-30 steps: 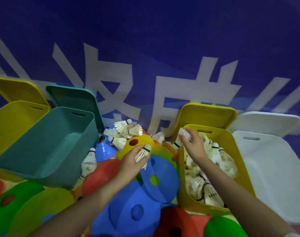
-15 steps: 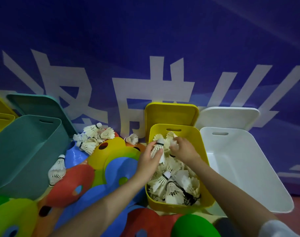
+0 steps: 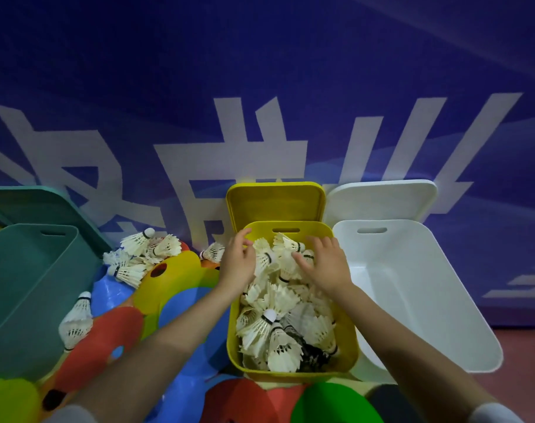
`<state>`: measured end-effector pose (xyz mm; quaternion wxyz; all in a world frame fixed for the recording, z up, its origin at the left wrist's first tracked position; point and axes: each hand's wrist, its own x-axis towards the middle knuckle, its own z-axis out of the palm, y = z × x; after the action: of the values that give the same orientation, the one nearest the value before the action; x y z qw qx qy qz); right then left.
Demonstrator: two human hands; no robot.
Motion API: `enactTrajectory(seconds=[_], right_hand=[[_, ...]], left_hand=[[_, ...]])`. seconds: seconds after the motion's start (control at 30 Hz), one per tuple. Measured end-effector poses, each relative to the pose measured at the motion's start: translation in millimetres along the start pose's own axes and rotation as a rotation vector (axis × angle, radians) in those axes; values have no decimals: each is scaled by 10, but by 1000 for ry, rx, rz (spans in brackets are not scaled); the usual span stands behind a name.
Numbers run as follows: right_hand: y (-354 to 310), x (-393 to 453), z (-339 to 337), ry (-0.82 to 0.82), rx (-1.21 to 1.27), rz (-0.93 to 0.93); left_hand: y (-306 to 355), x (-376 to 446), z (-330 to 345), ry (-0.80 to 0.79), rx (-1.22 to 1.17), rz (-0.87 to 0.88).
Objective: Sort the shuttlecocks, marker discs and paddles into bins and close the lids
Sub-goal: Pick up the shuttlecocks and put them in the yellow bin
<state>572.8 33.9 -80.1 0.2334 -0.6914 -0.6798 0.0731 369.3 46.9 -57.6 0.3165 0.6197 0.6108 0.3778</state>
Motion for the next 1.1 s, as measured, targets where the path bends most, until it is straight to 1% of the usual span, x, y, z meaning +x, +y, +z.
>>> enactTrajectory(seconds=[0.03,0.1,0.17,0.2,0.23,0.33,0.4,0.5,0.53,0.57,0.63,0.73,0.8,0.83,0.87,0.93,1.0,1.1], right_hand=[[66,7,-47,43,14,9],[209,7,-97,87,-24,49],[338,-21,-97,66,-25,118],[386,-46,-77,44,16,154],[420,-67,-55,19,72,190],[414,-56,10,-58,177,231],[367,-41,34,-66,203,227],[374,-48,42,-35,252,247],[397,-51,41,-38,260,249],[420,-53,35,-44,259,248],[443,-59,8,-54,259,251],[427,-75,-27,-65,270,260],[406,-74,-58,-84,266,273],[393,-77,-81,-104,256,280],[381,-86,-102,-128,236,288],[339,-137,-145,-134,185,294],[262,-222,-174,-60,150,271],[36,-325,-219,38,145,197]], left_hand=[[-17,48,33,-19,83,38],[-86,65,119,-123,272,120],[-170,11,206,-232,559,243],[-207,-15,228,-266,667,288],[-218,-34,230,-288,723,303],[-236,-52,180,-316,720,324],[-222,-131,120,-320,616,354],[-243,-280,35,-299,400,375],[-244,-327,10,-304,377,387],[-245,-362,-15,-324,389,403],[-278,-380,-41,-371,494,414],[-325,-311,-35,-393,718,361],[-343,-283,13,-394,898,388],[-348,-289,37,-379,931,406],[-345,-298,53,-358,911,414],[-329,-321,44,-321,723,400],[-315,-350,-30,-262,486,400],[-334,-409,-234,-135,301,387]])
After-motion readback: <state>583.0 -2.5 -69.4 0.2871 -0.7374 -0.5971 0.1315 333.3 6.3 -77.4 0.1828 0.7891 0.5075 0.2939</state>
